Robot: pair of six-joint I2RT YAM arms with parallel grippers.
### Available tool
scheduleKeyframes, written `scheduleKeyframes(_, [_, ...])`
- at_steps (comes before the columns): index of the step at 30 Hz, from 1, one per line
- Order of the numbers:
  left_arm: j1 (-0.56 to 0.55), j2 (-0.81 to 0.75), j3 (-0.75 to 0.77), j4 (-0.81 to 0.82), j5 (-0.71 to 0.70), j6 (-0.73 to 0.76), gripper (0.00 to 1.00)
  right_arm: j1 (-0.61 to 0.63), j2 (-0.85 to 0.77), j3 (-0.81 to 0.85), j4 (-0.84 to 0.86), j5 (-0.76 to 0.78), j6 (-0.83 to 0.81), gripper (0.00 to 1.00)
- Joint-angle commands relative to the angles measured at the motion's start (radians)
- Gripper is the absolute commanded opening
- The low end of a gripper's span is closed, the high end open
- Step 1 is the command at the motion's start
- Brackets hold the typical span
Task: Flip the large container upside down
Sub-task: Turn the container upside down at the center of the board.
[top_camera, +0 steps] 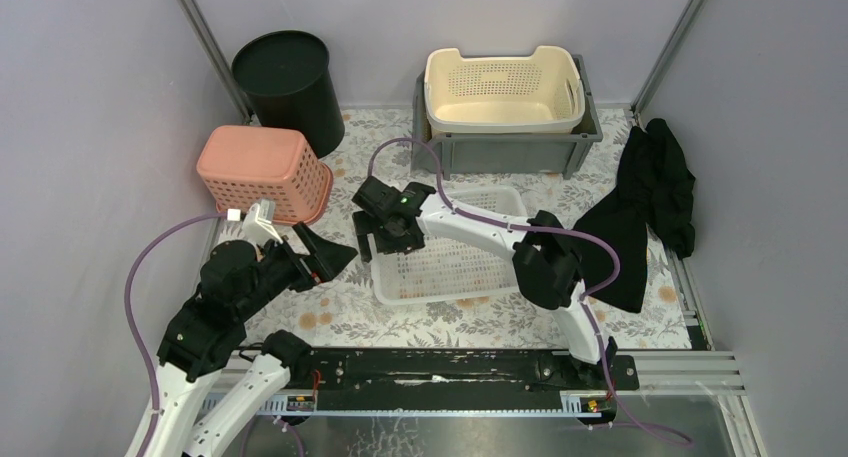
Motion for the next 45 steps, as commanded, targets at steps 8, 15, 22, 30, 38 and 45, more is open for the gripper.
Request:
scheduleKeyframes(8, [0.006,-0.015,0.028,0.045,0.019,0.016,1.00,0.010,0.041,0.054,-0.054,0.059,-0.024,0.95])
scheduleKeyframes(15, [0.006,-0.013,0.030,0.049,0.015,0.014,1.00,0.009,0.041,0.056,-0.057,0.066,-0.032,0.95])
scheduleKeyframes(22, [0.006,-0.019,0.041,0.051,0.010,0.013,1.00,0.010,0.050,0.061,-0.089,0.105,-0.039,0.91])
scheduleKeyframes(30, [0.005,-0.032,0.047,0.051,0.003,0.005,1.00,0.010,0.046,0.044,-0.097,0.124,-0.048,0.81])
scheduleKeyframes(38, [0.006,-0.040,0.047,0.049,0.001,-0.002,1.00,0.010,0.054,0.026,-0.094,0.116,-0.051,0.66])
scheduleKeyframes(45, [0.005,-0.039,0.049,0.050,-0.001,0.000,1.00,0.010,0.061,0.024,-0.093,0.108,-0.057,0.41])
